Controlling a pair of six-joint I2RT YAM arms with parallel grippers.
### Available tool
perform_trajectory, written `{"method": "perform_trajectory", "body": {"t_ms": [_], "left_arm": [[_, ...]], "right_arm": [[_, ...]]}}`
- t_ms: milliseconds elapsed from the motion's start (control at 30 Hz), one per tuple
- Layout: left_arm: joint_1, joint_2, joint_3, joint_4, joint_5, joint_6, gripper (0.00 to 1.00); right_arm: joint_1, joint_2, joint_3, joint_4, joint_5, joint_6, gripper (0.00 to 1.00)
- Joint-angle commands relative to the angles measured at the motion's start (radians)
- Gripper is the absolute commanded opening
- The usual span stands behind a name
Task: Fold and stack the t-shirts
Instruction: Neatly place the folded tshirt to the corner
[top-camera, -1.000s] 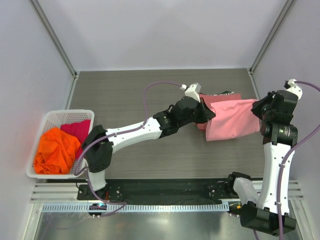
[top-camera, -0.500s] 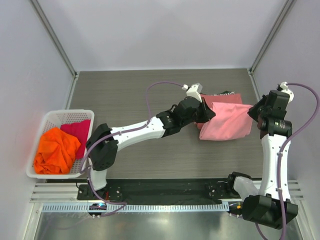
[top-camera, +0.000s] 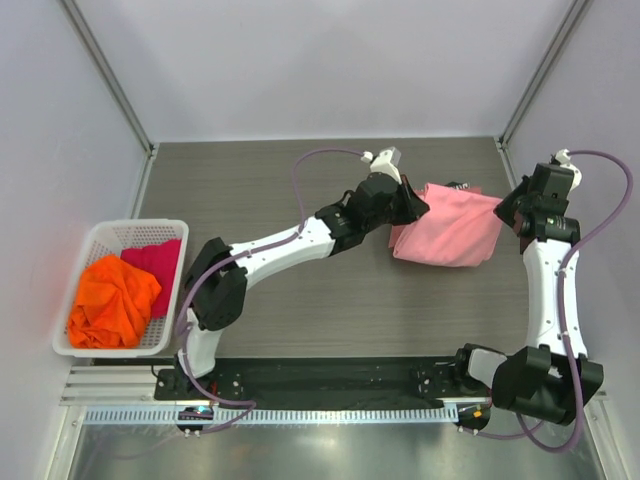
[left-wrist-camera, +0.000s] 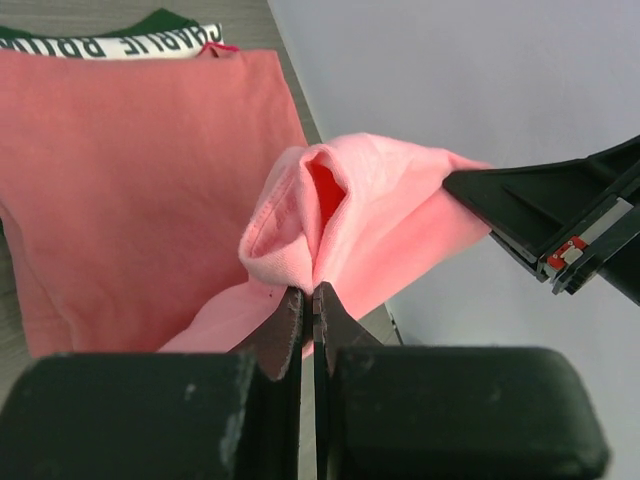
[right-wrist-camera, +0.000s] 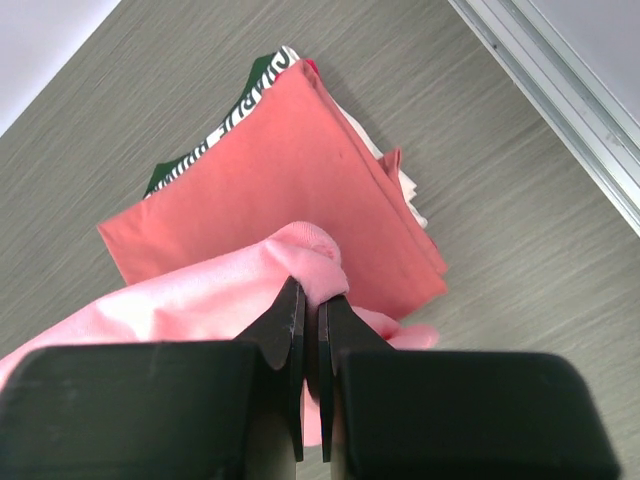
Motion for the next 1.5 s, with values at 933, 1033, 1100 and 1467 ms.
{"method": "perform_trajectory", "body": {"t_ms": [933, 1033, 1100, 1467], "left_arm": [[0.197, 0.249, 0.146, 0.133, 0.094, -0.137, 0.00], [0.214, 0.290, 0.143, 0.172, 0.100, -0.172, 0.00], [0.220, 0.310, 0.139, 0.205, 0.096, -0.186, 0.00], [0.244, 0.122, 0.050, 0.117, -0.031, 0.049, 0.84]], "right_arm": [[0.079, 0.541, 0.297, 0.273, -0.052, 0.049, 0.01], [0.080, 0.613, 0.346, 0.283, -0.059, 0.047, 0.01], [0.082, 0.677, 0.401, 0.279, -0.071, 0.044, 0.01], [0.159, 0.593, 0.414, 0.245, 0.007, -0.017, 0.80]]}}
